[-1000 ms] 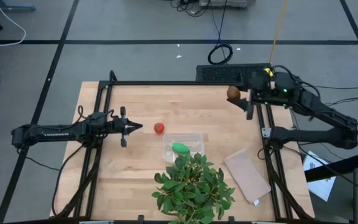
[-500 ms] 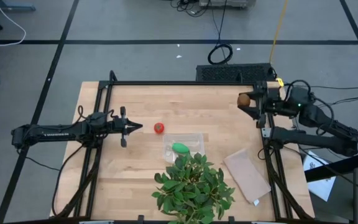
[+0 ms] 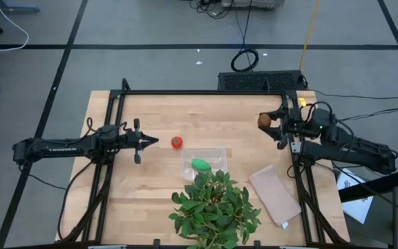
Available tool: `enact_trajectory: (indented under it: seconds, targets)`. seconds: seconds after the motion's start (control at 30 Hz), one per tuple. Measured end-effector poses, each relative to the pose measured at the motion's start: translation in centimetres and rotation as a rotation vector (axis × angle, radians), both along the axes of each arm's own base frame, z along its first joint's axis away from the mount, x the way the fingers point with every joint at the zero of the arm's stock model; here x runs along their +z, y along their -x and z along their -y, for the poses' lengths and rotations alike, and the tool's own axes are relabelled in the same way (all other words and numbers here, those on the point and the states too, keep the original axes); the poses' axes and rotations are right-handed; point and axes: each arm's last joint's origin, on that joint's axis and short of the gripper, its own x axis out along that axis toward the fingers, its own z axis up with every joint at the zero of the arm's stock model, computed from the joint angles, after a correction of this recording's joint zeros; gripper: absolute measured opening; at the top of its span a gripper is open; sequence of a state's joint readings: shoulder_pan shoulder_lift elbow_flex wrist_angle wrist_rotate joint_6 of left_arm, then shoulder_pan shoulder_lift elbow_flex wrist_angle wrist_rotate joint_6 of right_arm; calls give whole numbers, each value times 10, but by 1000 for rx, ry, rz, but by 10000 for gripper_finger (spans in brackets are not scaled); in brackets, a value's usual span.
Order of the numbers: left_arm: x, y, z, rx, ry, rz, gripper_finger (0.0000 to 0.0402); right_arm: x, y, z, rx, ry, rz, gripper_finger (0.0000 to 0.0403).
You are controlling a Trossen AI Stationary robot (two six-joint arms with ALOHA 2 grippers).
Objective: Pick and placing Produce into tupperware
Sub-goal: Put the brown kiwi into the transparent bin
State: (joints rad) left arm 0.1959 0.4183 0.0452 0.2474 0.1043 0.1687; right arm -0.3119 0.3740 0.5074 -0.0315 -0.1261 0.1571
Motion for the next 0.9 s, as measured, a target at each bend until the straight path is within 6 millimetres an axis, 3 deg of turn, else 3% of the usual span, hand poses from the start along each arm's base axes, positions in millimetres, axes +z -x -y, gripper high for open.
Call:
enact_trajectory:
  seconds: [0.2, 0.43, 0.9]
  targets:
    - [-1, 0, 0, 2, 14, -8, 21, -27, -4, 1, 1, -31, 44, 235]
    - [-1, 0, 0, 2, 14, -9, 21, -45, -6, 3, -24, -26, 65, 235]
    - [-1, 0, 0, 2, 14, -9, 21, -45, -7, 3, -23, -18, 69, 235]
